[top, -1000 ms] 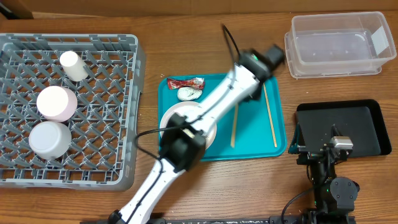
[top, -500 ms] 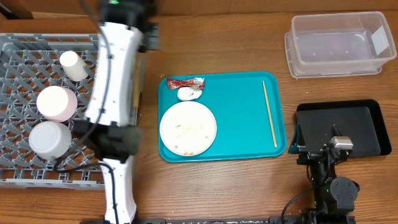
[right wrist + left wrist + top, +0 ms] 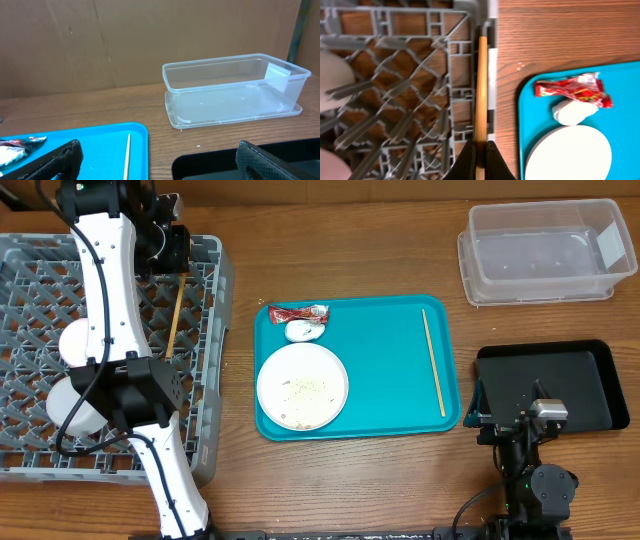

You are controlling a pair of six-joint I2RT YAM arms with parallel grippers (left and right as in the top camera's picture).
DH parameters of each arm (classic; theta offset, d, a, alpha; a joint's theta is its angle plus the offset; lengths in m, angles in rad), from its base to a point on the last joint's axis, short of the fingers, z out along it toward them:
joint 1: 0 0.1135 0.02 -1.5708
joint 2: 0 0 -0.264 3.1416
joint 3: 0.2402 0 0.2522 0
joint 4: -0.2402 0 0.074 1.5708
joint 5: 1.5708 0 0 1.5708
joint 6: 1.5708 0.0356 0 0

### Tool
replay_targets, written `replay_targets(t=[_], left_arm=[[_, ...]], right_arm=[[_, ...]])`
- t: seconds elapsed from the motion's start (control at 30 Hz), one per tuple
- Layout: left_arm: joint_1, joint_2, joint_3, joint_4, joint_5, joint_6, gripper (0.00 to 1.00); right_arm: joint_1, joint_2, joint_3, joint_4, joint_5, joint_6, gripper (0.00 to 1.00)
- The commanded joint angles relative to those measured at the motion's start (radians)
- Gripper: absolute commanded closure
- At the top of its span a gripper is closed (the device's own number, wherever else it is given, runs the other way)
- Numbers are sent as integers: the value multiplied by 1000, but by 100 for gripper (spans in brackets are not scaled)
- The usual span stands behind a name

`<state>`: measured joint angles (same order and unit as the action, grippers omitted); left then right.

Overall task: Sort waste into correct bins and load items into the dishwasher
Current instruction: 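Carry the chopstick left and insert it upright in the rack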

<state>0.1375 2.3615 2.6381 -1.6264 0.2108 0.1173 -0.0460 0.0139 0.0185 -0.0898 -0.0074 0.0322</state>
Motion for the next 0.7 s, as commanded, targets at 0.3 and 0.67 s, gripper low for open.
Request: replay_targets(t=[0.3,0.67], left_arm=[[-5,8,-6,43,12,74,96],[-5,68,-6,53,6,-9,96]], right_arm=[[-5,-11,-11,6,6,-3,0],[-5,-11,-11,6,6,-3,0]])
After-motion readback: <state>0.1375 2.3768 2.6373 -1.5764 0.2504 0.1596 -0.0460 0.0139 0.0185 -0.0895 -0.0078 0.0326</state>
